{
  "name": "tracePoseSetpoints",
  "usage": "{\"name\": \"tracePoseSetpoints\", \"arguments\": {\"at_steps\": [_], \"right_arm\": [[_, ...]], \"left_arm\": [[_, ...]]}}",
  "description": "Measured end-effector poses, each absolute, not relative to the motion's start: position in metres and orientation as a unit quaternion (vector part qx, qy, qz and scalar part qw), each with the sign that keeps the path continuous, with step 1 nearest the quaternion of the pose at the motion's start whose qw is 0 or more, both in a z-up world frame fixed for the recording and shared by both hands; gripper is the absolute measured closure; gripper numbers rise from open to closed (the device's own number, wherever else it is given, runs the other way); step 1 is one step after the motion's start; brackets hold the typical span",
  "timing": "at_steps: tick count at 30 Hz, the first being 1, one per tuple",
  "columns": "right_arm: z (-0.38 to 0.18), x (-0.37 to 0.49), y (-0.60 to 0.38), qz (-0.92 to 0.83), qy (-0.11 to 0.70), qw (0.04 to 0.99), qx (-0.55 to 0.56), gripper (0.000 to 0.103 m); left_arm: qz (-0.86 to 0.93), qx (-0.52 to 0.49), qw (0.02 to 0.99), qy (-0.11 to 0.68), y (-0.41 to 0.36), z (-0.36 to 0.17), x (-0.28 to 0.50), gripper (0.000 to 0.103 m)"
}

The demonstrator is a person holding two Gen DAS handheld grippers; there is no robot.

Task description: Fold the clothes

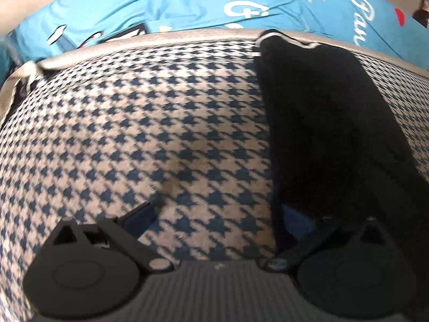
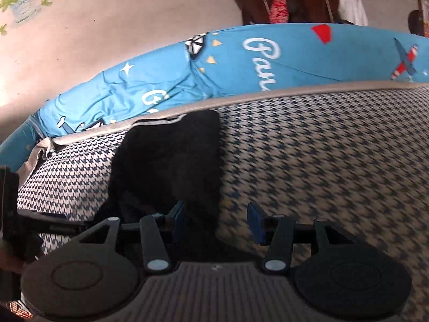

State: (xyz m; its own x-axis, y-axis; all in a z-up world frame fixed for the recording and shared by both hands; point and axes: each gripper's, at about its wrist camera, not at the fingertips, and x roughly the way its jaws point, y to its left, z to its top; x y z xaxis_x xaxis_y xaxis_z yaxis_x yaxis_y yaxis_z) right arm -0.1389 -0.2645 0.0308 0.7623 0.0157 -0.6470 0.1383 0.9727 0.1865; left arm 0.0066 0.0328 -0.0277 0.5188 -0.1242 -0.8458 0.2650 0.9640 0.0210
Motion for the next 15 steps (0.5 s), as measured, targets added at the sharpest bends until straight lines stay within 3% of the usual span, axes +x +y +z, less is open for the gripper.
{"name": "tracePoseSetpoints", "arguments": {"at_steps": [15], "right_arm": [[0.025, -0.229, -0.295, -0.128, 0.373, 0.909, 0.134, 0.047]], "left_arm": [[-0.097, 0.034, 0.900, 0.423, 0.045, 0.011, -0.093, 0.000]]}}
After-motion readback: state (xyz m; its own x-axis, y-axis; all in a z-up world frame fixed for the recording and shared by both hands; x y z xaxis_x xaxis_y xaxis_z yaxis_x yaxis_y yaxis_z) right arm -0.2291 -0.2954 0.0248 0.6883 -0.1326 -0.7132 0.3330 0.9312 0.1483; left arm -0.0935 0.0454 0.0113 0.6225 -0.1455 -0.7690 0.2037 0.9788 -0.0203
